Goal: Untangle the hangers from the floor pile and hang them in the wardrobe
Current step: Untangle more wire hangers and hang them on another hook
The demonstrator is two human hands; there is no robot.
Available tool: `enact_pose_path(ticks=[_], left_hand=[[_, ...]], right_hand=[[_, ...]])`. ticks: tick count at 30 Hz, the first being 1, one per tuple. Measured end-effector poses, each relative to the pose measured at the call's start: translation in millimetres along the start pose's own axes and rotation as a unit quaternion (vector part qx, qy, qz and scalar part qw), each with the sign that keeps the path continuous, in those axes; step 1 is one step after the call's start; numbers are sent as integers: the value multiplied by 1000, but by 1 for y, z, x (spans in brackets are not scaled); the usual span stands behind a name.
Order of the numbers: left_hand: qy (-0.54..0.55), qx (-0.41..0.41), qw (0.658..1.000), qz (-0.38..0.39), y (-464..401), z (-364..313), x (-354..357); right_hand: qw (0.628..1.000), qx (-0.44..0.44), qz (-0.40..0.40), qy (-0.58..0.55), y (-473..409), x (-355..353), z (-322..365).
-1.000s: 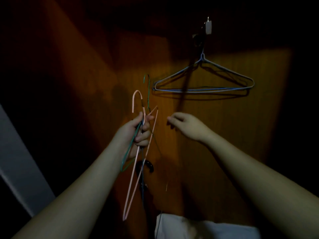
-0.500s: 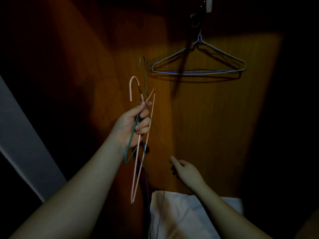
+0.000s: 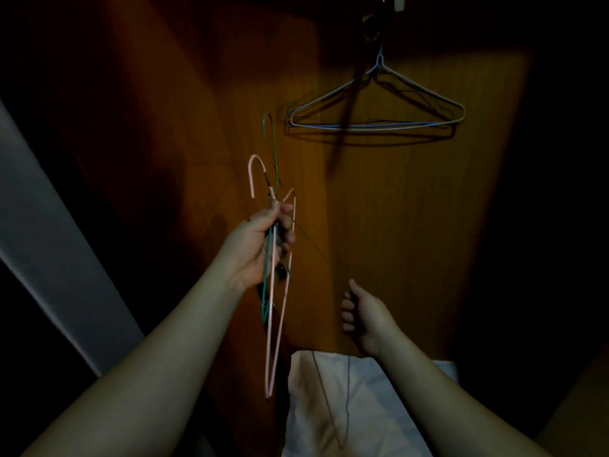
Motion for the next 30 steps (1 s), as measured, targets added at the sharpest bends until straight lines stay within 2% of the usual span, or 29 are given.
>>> enact_pose_path(ticks=[8,16,20,24,30], left_hand=[[-22,-38,999,2,5,3,-10],[-65,-103,992,-17,7,13,-27],[-108,-120,986,-42,10,19,-35],[-183,-125,973,-60,11,22,-44],[-221,-151,961,-72,3,32,-50]], right_hand=[[994,-102,-39,4,17,0,50],[971,-196,-82,111,19,0,102],[939,-253,-76,220,29,13,127],[940,-263,-76,202,35,18,144],[891,-343,-60,291,46,39,175]])
Point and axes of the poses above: each hand's wrist, its own y-axis away from the middle knuckle, its own x-axis out of the palm, z = x × y, the point moved 9 cm from there along -y, towards the middle knuckle, and after that the axes turned 11 degrees about -y, right-handed, at the moved point
